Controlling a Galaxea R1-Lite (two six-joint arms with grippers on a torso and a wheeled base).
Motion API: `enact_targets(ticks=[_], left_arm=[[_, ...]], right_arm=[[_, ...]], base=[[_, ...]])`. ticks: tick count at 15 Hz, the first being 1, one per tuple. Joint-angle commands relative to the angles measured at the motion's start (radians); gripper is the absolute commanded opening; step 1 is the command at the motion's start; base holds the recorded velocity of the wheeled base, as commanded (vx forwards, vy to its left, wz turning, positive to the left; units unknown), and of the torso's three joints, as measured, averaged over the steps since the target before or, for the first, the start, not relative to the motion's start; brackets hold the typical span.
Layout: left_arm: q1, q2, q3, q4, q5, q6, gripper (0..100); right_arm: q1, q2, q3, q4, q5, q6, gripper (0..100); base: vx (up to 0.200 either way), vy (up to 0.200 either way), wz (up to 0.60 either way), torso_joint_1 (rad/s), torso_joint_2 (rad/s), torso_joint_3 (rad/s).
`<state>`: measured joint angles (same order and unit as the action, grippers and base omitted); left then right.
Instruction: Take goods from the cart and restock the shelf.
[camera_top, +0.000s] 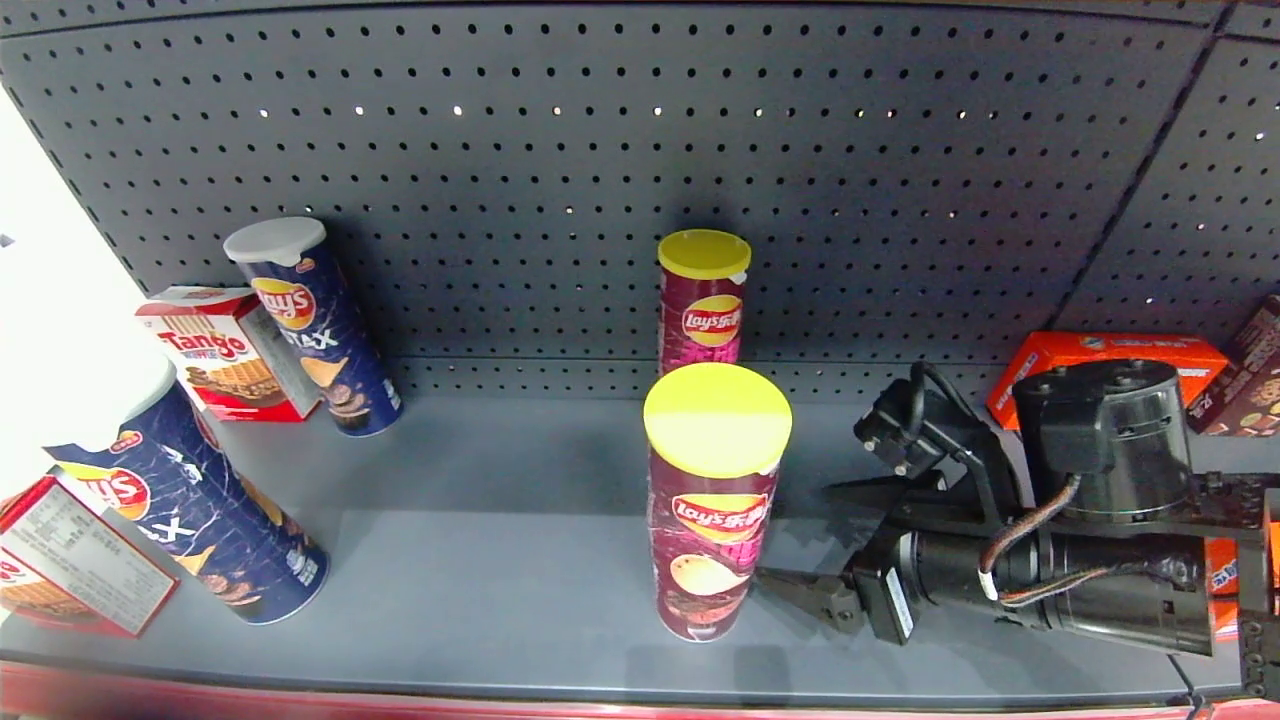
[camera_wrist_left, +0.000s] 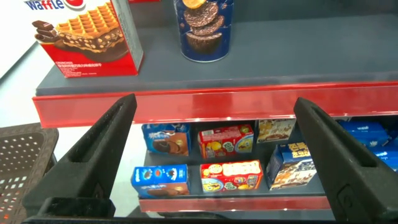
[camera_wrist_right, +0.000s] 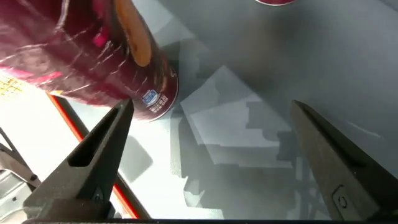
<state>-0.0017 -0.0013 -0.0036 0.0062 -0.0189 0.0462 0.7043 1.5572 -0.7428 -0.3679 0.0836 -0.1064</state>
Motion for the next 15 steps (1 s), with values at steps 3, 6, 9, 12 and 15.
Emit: enact_targets(ticks=[3,6,9,12,15], left_arm=[[0.0,0.001,0.001,0.0,0.001,0.0,100],[0.0,0.001,0.001,0.0,0.001,0.0,100],[0.0,0.001,0.001,0.0,0.001,0.0,100],[-0.001,0.004,0.001,0.001,0.001,0.0,100],[-0.003,0.009,-0.001,0.001,0.001,0.0,100]], right_arm=[[-0.04,-0.051,0.026,0.0,-0.001,0.004,100],[-0.121,-0.146,0.052,-0.002,-0.001,0.007,100],[-0.279,-0.324,0.068,-0.006,-0.004,0.027,100],[-0.489,-0.529,0.157,-0.019,-0.004,0.033,100],[-0.586,-0.882,0.427,-0.022,-0.044,0.017,100]], base=[[0.0,0.0,0.0,0.0,0.0,0.0],[0.0,0.0,0.0,0.0,0.0,0.0],[0.0,0.0,0.0,0.0,0.0,0.0],[0.0,0.0,0.0,0.0,0.0,0.0],[0.0,0.0,0.0,0.0,0.0,0.0]])
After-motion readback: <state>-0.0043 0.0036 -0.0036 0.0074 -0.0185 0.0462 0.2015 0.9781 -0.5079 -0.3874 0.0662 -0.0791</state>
